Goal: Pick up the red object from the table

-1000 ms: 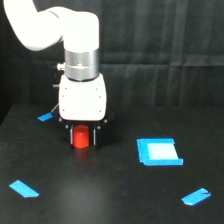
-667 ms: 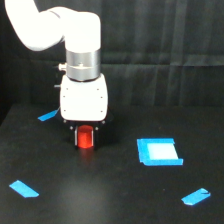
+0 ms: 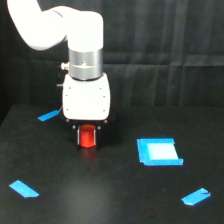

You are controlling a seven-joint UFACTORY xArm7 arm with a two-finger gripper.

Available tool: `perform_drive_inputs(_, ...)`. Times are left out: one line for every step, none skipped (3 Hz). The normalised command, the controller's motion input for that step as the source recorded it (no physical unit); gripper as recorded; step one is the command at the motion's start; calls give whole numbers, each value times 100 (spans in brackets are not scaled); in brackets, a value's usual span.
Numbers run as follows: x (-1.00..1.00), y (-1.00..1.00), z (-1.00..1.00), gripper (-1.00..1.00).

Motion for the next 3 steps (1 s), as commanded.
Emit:
perform_drive_inputs(25,-4,96,-100)
perform_drive_inputs(9,6,90,-100)
perform_drive_inputs(18,0,97,-93)
